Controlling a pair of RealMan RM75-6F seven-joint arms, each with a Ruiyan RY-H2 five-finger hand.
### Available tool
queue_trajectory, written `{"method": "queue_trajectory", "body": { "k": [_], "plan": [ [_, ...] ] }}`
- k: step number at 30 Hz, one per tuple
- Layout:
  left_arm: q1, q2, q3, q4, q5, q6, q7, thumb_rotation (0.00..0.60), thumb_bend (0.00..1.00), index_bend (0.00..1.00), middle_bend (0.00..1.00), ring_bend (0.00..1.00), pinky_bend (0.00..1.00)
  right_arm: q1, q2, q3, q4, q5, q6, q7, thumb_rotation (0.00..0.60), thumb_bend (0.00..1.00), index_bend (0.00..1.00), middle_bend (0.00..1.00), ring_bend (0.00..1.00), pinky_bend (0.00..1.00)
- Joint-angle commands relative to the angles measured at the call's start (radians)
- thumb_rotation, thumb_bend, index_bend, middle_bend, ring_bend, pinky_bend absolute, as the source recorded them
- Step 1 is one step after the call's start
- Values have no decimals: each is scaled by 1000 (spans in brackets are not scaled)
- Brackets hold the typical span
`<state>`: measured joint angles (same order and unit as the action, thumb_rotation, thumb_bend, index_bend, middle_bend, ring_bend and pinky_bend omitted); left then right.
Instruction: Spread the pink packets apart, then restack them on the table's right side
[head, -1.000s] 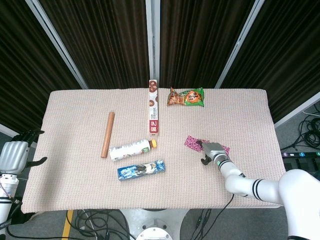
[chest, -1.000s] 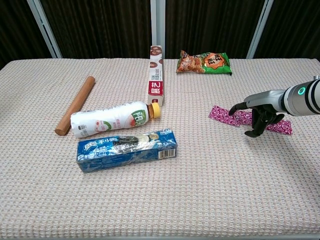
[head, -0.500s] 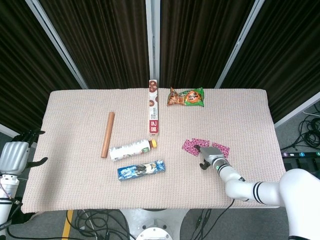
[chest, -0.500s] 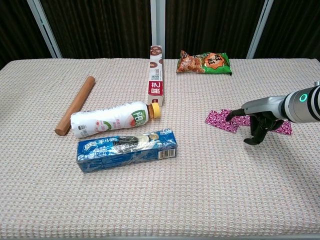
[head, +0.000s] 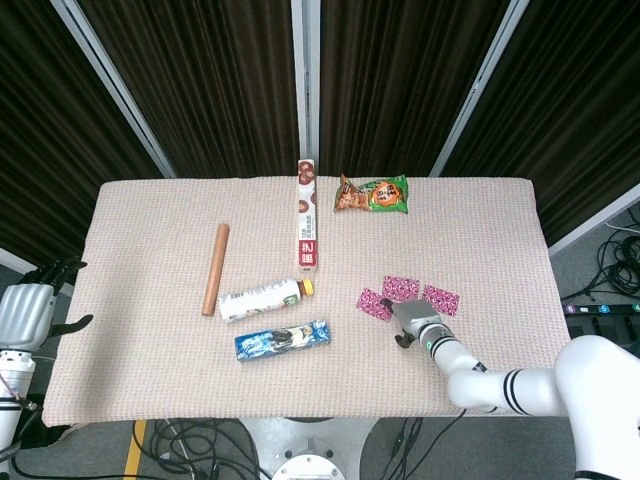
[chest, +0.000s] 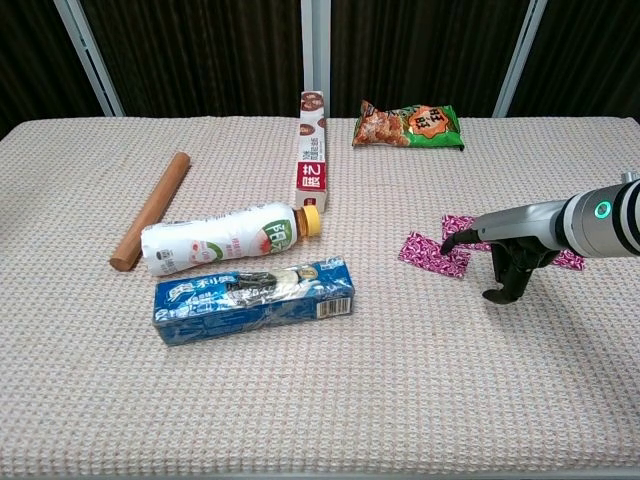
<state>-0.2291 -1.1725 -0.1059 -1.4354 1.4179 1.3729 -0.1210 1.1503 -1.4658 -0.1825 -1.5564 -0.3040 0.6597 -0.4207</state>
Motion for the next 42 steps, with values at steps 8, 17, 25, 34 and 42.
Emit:
{"method": "queue_trajectory", "body": {
  "k": [8,17,25,34,42],
  "plan": [
    [4,0,-1,5,-3,1,-10,600,0,293,308,253,327,17,6,-7,-37,-11,16,-32,600,375,87,1000,1000,1000],
    [6,1,-4,10,-6,3,-17,600,0,293,308,254,326,23,18,-8,-66,-22,27,-43,600,375,96,1000,1000,1000],
    [6,0,-7,15,-7,3,-24,600,0,293,308,254,327,-16,63,32,-111,-106,192,-37,599,334,133,1000,1000,1000],
    [7,-5,-9,27,-13,-2,-37,600,0,293,308,254,326,-142,-37,91,34,-207,516,-116,492,0,369,1000,1000,984],
    [9,-6,-7,36,-10,-3,-47,600,0,293,308,253,327,-182,-130,169,158,-90,530,-265,473,0,383,1000,1000,1000]
  ]
}}
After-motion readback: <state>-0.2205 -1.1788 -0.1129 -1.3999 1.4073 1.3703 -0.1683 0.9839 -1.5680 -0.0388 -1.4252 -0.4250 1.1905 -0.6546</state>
